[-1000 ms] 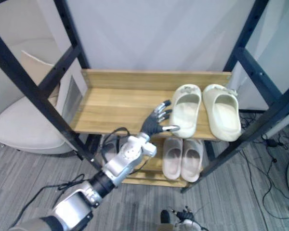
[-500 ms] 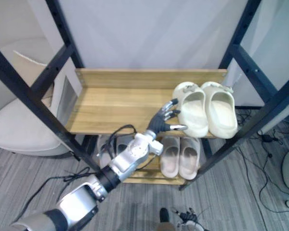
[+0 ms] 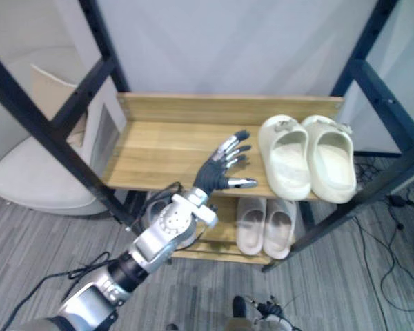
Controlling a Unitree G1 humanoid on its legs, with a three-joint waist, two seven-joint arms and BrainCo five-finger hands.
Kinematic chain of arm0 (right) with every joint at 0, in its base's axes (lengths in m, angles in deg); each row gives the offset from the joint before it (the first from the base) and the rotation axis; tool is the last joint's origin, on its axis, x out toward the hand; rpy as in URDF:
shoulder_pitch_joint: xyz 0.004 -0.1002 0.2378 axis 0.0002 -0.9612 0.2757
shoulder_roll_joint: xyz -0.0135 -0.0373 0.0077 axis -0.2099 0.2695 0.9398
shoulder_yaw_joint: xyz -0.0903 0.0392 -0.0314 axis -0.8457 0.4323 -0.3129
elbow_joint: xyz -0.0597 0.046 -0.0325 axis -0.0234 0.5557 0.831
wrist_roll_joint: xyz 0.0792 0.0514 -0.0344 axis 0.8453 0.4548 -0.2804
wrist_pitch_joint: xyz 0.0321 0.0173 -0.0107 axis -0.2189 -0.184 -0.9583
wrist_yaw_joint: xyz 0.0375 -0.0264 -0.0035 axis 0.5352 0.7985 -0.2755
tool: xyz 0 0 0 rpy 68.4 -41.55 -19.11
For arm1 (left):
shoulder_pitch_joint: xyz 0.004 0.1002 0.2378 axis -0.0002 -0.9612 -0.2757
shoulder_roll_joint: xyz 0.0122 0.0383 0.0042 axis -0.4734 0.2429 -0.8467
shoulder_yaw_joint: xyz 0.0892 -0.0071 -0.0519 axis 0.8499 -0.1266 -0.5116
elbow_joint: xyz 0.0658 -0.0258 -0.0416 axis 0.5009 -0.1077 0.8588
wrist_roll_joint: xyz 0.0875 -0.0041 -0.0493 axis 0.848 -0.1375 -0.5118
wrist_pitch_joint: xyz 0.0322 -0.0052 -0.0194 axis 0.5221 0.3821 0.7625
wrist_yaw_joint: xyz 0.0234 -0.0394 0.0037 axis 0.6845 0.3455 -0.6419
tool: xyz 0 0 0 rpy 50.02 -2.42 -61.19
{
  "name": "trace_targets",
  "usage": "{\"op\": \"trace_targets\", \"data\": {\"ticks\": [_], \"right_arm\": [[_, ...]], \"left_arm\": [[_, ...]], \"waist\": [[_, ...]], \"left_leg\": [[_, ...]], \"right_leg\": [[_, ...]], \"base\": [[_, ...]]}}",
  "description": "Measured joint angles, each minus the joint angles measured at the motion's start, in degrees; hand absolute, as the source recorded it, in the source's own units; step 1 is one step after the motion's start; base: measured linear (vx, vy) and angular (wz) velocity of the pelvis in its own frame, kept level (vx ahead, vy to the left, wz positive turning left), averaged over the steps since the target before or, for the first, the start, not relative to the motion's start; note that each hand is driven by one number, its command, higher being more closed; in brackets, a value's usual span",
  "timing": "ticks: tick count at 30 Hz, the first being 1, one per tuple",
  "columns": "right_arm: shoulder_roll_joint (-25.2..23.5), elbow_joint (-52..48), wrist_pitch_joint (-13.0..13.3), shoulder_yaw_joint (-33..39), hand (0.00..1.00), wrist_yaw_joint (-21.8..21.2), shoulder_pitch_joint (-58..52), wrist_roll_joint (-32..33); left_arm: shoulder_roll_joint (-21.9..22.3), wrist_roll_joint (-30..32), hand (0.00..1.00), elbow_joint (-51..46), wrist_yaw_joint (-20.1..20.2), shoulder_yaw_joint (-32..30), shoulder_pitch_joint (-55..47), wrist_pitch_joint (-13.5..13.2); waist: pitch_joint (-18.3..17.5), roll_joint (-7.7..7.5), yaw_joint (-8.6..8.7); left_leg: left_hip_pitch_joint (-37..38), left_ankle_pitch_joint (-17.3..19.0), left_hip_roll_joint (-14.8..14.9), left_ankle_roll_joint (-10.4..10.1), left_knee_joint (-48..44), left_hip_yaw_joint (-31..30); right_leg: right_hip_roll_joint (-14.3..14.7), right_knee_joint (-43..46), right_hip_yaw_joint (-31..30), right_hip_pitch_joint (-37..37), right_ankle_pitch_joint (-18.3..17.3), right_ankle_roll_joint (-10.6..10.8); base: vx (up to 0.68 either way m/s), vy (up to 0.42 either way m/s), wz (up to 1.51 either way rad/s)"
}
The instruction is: Organize the slippers on the shoe rack
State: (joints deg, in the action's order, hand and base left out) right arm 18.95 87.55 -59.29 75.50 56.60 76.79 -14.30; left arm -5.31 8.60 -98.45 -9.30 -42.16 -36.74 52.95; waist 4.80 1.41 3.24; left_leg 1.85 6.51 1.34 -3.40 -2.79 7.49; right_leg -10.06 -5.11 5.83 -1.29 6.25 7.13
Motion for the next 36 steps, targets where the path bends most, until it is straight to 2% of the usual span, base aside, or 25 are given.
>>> {"op": "trace_targets", "data": {"ticks": [3,5,6,11,15,17,19,22,24,27,29,32,36], "right_arm": [[0.16,0.76,0.01,-1.38,0.00,-0.37,-0.04,-0.05],[0.71,1.94,0.04,-2.69,0.00,-0.70,0.00,-0.41],[0.82,1.95,0.04,-2.99,0.00,-0.73,0.00,-0.59],[1.80,2.33,0.00,-6.26,0.00,-1.07,-0.17,-1.19],[2.03,2.34,0.00,-8.17,0.00,-1.27,-0.09,-1.22],[2.02,2.30,0.02,-9.47,0.00,-1.31,-0.03,-1.23],[2.02,2.30,0.03,-10.13,0.00,-1.29,-0.10,-1.22],[2.02,2.25,0.06,-11.26,0.00,-1.16,-0.11,-1.21],[1.82,1.92,0.10,-11.56,0.00,-0.90,-0.24,-1.19],[1.33,1.82,0.23,-11.63,0.00,-0.65,-0.30,-1.19],[0.85,1.83,0.27,-11.54,0.00,-0.56,-0.26,-1.24],[0.71,1.83,0.36,-11.22,0.00,-0.56,-0.10,-1.24],[0.86,1.87,0.85,-10.76,0.00,-0.56,-0.07,-1.31]], "left_arm": [[-0.02,-2.89,0.00,-5.02,3.10,3.34,-6.02,-0.60],[-0.76,-5.89,0.00,-6.07,6.44,7.29,-10.73,-0.51],[-1.01,-6.23,0.00,-6.09,6.89,7.84,-11.36,-0.49],[-5.81,-10.45,0.00,-5.02,12.71,14.14,-20.24,0.63],[-8.45,-8.53,0.00,5.72,15.69,15.12,-25.42,2.25],[-8.29,-4.14,0.00,14.46,15.85,14.87,-26.13,2.44],[-6.22,0.79,0.00,26.11,16.60,12.26,-26.24,2.48],[-3.05,9.48,0.00,40.93,14.13,5.55,-25.65,2.72],[-3.23,17.32,0.00,46.87,11.73,2.87,-25.14,2.66],[-2.75,22.84,0.00,55.64,8.65,-1.92,-24.12,2.60],[-1.69,23.85,0.00,62.41,5.75,-7.79,-23.72,2.58],[-1.50,24.84,0.00,67.15,3.71,-11.19,-23.55,2.72],[-1.46,26.60,0.00,68.54,1.22,-14.68,-23.50,3.05]], "waist": [[-0.88,-0.16,-0.92],[-1.85,0.14,-1.66],[-1.99,0.20,-1.76],[-3.34,0.39,-1.84],[-3.56,0.55,-1.90],[-3.55,0.53,-1.92],[-3.53,0.42,-1.87],[-3.07,-0.35,-1.77],[-3.11,-1.09,-1.77],[-2.74,-1.80,-1.81],[-2.26,-2.46,-1.84],[-1.83,-2.46,-1.84],[-1.52,-2.12,-1.70]], "left_leg": [[0.03,-0.02,-0.05,0.09,-0.43,-1.37],[0.17,-0.06,-0.01,0.16,-0.73,-2.21],[0.17,-0.06,0.00,0.16,-0.80,-2.33],[0.14,-0.05,-0.02,0.14,-1.34,-3.16],[0.58,-0.07,0.08,0.07,-1.48,-3.52],[0.73,-0.16,0.20,-0.08,-1.46,-3.82],[1.08,-0.24,0.28,-0.22,-1.37,-4.39],[2.19,-0.29,0.58,-0.40,-1.16,-4.84],[2.67,-0.33,0.98,-0.66,-0.56,-4.76],[3.31,-0.60,1.48,-1.09,0.45,-4.39],[3.50,-0.56,1.95,-1.29,0.80,-3.72],[4.26,-0.46,2.23,-1.43,1.19,-3.09],[4.39,-0.47,2.19,-1.42,1.69,-3.07]], "right_leg": [[-0.22,0.01,1.05,1.07,-0.41,0.16],[-0.40,1.16,1.68,1.29,-1.40,0.16],[-0.43,1.38,1.77,1.29,-1.57,0.17],[-0.45,1.78,2.84,1.67,-1.84,0.01],[-0.03,0.62,3.34,2.66,-1.48,-0.54],[0.15,0.16,3.73,3.26,-1.45,-0.91],[0.24,0.00,4.36,3.67,-1.45,-0.95],[0.57,-0.17,4.73,5.04,-1.51,-0.92],[0.94,-0.34,4.69,5.27,-1.59,-0.95],[1.45,-0.37,4.41,5.25,-1.70,-1.14],[1.95,-0.37,3.82,5.22,-1.74,-1.25],[2.31,-0.37,3.10,5.28,-1.76,-1.27],[2.29,-0.34,3.19,5.23,-1.92,-1.05]], "base": [[-0.06,-0.029,0.24],[-0.06,-0.036,0.19],[-0.05,-0.024,0.11],[-0.03,-0.015,0.07],[-0.03,-0.020,0.03],[-0.03,-0.032,0.06],[-0.02,-0.027,0.12],[-0.01,-0.024,0.08],[0.00,0.000,0.00],[0.00,-0.036,-0.07],[0.02,-0.028,-0.13],[0.04,-0.015,-0.14],[0.04,0.000,0.00]]}}
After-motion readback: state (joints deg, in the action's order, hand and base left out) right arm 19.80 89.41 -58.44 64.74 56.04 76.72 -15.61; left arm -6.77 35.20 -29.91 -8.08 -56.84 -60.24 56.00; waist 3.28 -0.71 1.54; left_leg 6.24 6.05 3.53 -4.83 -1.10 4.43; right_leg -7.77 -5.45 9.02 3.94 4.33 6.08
